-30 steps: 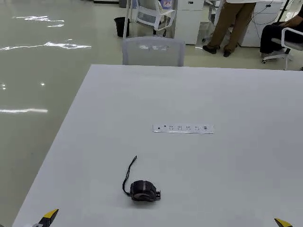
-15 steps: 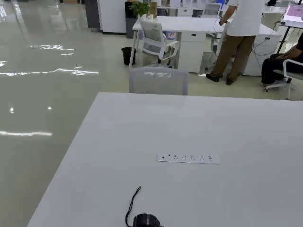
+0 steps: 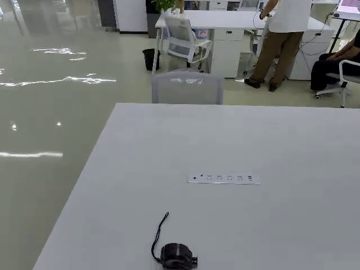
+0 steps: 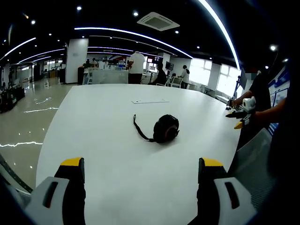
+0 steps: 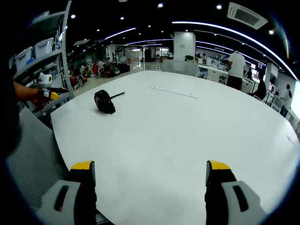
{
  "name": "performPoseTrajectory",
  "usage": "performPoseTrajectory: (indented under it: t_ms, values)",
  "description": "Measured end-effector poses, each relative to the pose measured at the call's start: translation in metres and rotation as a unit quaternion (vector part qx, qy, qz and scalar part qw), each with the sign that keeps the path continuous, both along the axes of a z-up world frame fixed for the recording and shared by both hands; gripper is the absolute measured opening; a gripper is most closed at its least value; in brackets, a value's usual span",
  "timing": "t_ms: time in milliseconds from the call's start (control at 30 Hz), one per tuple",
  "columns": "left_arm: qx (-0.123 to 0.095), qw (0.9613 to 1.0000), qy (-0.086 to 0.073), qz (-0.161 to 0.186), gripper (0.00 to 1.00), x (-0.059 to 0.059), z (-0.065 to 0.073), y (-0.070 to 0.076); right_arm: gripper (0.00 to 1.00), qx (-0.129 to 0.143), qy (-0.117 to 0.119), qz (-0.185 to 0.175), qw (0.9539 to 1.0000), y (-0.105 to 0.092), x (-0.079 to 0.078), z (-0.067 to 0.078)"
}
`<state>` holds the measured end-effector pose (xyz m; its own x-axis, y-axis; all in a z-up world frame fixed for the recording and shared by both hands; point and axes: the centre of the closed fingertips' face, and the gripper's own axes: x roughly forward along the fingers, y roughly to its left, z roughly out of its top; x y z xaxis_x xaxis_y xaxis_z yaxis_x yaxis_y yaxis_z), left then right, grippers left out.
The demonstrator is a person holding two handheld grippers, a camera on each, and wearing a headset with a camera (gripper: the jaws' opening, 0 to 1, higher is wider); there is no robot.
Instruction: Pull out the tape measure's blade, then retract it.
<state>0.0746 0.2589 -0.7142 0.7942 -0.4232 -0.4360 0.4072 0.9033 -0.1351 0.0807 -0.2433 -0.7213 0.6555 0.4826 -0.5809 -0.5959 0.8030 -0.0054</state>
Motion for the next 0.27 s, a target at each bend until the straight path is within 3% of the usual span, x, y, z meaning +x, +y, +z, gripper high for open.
performPoseTrajectory:
  t_ms: [267]
  values:
    - [-0.001,1.0000,0.003,0.004,0.99,-0.0047,-0.0002,0.0019,1.00,0.001,0.004,0.001,1.0000,0.0047,-0.0025,0.0003]
